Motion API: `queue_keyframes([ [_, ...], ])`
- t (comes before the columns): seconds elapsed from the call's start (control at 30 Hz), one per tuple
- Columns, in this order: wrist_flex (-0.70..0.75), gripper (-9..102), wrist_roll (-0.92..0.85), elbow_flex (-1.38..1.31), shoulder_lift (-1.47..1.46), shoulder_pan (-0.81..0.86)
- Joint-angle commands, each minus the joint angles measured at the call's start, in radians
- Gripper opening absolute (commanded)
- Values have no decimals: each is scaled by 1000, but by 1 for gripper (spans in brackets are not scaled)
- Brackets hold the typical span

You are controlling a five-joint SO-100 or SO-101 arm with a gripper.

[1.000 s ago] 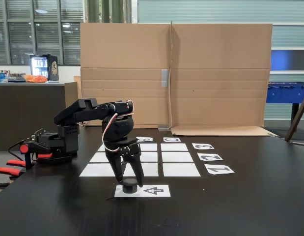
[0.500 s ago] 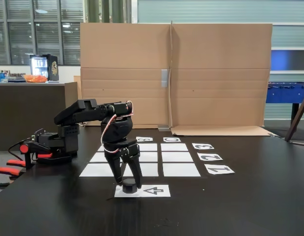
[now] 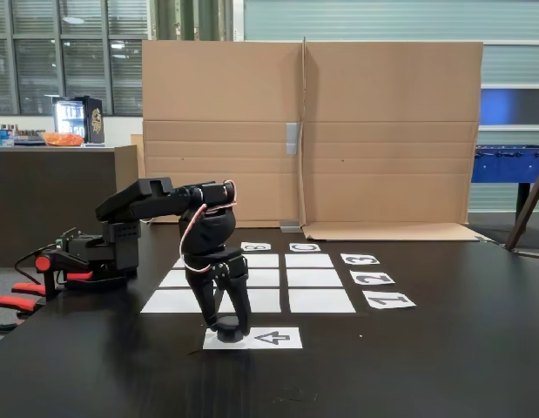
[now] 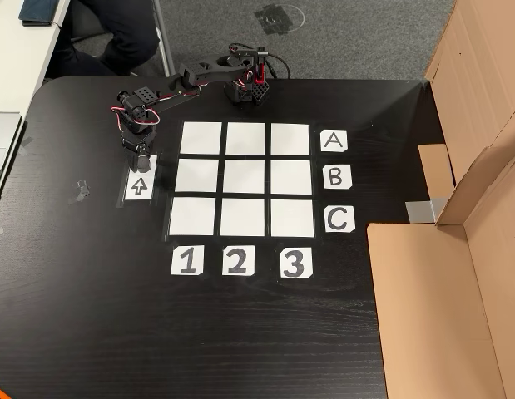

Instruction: Pick up a new token and place it in the grid on square A2.

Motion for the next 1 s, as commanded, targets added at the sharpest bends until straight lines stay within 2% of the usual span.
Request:
queue_keyframes([
  [0.0, 0, 23, -8, -35, 8, -9],
  [0.43, 0, 23, -25, -35, -2, -25],
  [0.63, 2, 16, -29, -35, -6, -28],
  [0.97, 5, 16, -29, -41, 2, -25],
])
